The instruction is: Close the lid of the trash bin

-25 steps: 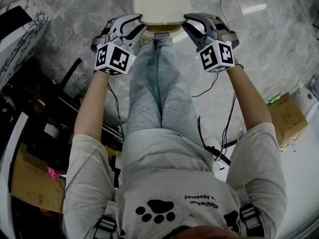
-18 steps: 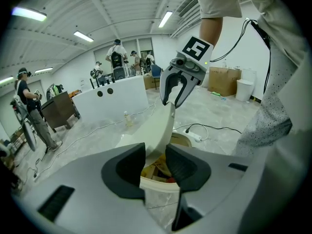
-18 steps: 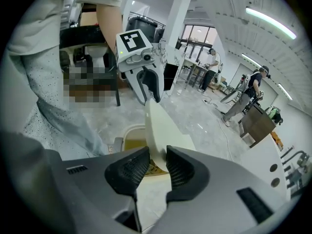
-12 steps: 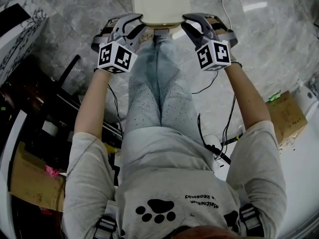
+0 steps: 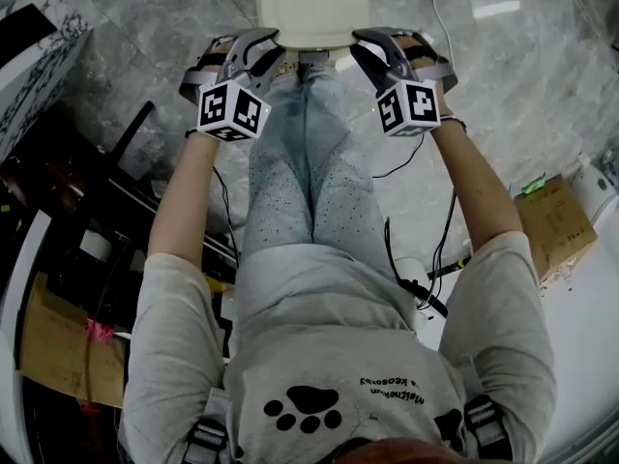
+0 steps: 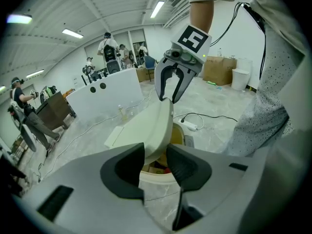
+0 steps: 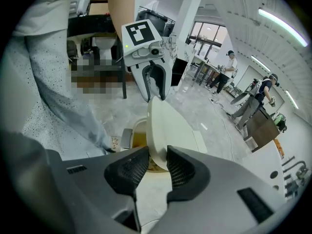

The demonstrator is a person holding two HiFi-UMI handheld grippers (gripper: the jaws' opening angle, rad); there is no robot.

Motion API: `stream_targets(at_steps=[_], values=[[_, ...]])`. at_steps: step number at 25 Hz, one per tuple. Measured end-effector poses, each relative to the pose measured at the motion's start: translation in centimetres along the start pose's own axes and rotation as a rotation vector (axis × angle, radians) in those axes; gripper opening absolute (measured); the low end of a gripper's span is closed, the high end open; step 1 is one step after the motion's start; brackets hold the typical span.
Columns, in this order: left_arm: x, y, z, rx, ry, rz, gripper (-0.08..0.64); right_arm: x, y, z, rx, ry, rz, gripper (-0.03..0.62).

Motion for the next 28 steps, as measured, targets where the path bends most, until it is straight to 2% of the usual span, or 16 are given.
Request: stream_targets(at_steps=[7, 12, 18, 28], values=[[1.1, -0.8, 1.4, 0.017, 0.062, 0.025, 0.155, 0.9, 1.5, 0.8, -0.027, 0.012, -0.025, 0.127], [1.9, -1.5, 2.3, 0.043, 0.076, 0.013, 0.155, 1.5, 2.6, 1.6, -0.041, 0.031, -0.034, 0.127], [2.6, -1.8, 3.4, 0.043, 0.126, 0.046, 0.155, 2.1, 3.4, 2.4, -0.041, 0.053, -0.054, 0.126], [3.8, -2.5, 4.8, 0.054, 0.15, 0.033, 0.153, 2.9, 4.9, 3.4, -0.046, 0.075, -0.105, 0.115]])
Point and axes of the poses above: the fingertips, and each gripper's own axes: z forward along the fingers, y to its left, x out of its underside, the point moved 1 cm from there along -z, backward along the fingers, and after that the axes turned 12 degrees about x, right-handed, at the moved point
